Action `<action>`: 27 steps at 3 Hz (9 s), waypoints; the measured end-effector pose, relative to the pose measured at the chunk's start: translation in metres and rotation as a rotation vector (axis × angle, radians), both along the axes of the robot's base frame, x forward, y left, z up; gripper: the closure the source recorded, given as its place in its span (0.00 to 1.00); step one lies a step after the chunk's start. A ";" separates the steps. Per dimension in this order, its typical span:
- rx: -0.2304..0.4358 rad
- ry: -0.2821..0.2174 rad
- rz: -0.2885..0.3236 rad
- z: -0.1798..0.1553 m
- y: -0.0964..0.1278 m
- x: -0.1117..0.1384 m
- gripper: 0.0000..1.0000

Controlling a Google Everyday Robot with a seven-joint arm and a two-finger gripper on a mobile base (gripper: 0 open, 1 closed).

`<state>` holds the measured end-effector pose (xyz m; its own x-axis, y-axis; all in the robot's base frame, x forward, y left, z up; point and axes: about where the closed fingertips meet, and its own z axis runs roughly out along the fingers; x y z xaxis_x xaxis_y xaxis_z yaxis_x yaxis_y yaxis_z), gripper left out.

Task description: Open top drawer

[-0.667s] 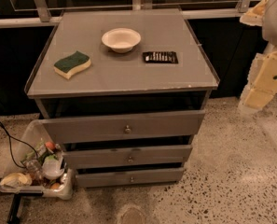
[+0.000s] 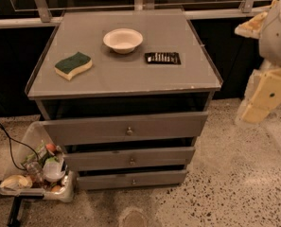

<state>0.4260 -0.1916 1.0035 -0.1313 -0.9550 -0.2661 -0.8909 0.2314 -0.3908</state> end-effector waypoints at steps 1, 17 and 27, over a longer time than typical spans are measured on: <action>0.062 -0.002 0.099 -0.052 0.013 -0.007 0.00; 0.339 0.093 0.174 -0.352 0.036 0.189 0.18; 0.412 0.163 0.209 -0.365 0.043 0.143 0.13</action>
Offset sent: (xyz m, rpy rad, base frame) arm 0.0025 0.0032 -0.2057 0.1587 0.0838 0.1515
